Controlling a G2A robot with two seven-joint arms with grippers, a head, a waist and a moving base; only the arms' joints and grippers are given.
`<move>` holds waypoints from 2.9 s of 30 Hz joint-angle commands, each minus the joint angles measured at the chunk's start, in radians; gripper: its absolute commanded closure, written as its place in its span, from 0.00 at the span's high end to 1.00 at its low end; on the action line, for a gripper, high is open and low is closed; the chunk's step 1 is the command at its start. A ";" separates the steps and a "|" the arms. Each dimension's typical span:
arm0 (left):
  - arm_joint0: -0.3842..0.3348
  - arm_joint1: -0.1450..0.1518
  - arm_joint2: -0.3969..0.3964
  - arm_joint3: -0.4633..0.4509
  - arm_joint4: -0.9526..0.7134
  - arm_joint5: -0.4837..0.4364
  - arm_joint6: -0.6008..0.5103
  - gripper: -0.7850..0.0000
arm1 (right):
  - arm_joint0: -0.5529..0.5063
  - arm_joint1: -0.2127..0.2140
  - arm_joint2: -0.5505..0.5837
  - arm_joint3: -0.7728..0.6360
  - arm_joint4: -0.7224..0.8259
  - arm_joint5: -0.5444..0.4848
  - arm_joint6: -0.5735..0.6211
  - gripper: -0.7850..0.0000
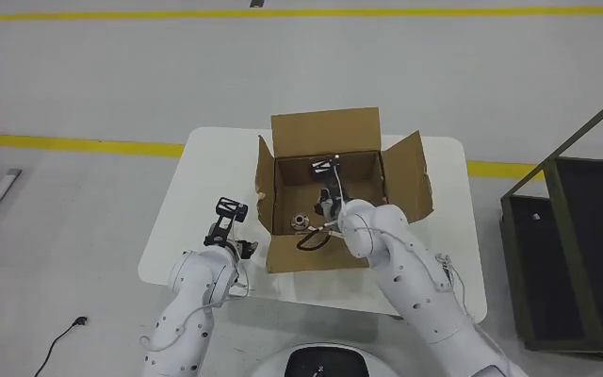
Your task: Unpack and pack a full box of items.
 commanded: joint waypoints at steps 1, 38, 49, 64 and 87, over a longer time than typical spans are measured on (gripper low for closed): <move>0.000 0.000 0.000 0.000 0.000 0.000 0.000 1.00 | 0.054 -0.019 -0.029 0.099 0.058 0.017 -0.001 0.00; 0.000 0.000 0.000 0.000 0.000 0.000 0.000 1.00 | 0.361 -0.202 -0.251 0.734 0.260 -0.055 -0.067 1.00; 0.000 0.000 0.000 0.000 0.000 0.000 0.000 1.00 | 0.354 -0.215 -0.274 0.694 0.194 -0.022 -0.043 0.98; 0.000 0.000 0.000 0.000 0.000 0.000 0.000 1.00 | 0.392 -0.269 -0.302 0.824 0.191 -0.046 -0.060 0.41; 0.000 0.000 0.000 0.000 0.000 0.000 0.000 1.00 | 0.435 -0.354 -0.325 1.008 0.207 -0.095 -0.119 0.49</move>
